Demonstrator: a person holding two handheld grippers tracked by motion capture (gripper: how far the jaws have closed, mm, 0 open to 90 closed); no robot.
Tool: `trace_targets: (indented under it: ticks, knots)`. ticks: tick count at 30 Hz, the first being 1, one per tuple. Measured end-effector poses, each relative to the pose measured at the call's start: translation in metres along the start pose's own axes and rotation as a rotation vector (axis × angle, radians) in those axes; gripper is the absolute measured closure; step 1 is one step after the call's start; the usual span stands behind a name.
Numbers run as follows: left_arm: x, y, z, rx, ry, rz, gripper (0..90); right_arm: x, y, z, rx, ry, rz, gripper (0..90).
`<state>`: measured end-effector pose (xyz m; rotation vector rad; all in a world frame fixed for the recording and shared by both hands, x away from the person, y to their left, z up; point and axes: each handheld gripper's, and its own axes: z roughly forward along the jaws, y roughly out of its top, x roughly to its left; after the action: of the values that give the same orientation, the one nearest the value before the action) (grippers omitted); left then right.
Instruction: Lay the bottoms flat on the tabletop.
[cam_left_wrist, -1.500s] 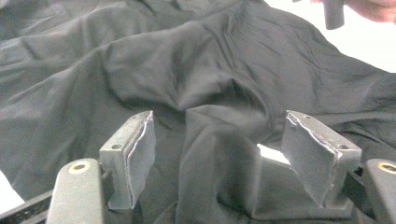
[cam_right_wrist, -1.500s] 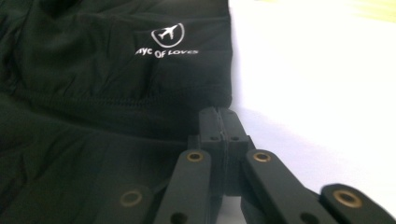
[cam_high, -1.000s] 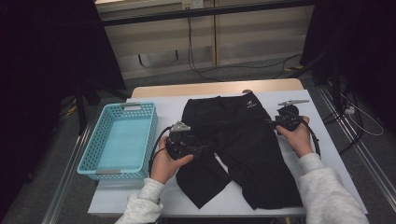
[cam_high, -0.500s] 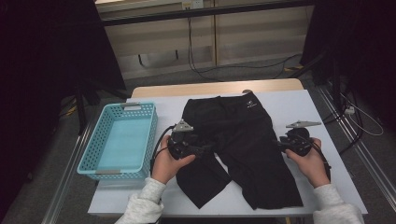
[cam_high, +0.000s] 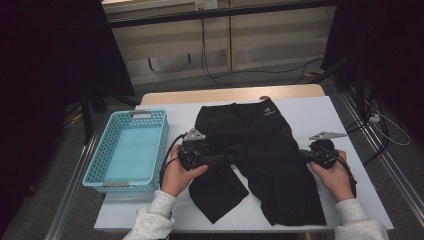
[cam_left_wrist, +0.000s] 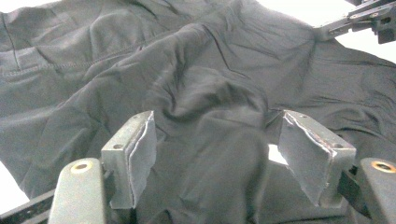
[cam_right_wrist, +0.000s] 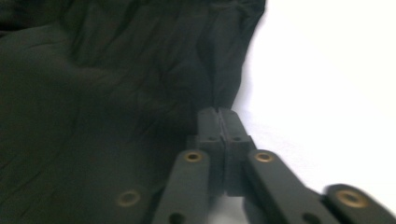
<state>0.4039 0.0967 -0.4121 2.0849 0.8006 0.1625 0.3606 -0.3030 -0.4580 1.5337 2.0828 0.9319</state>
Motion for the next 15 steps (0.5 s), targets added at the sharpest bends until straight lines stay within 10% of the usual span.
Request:
trace_targets:
  ticks: [6, 15]
  knots:
    - [-0.002, 0.002, -0.003, -0.003, -0.007, -0.001, 27.5, 0.007, -0.008, -0.012, -0.001, -0.006, 0.005, 61.3]
    - [-0.007, 0.004, -0.002, 0.001, -0.024, 0.012, 27.2, 0.013, -0.035, -0.049, -0.005, -0.001, 0.051, 63.0]
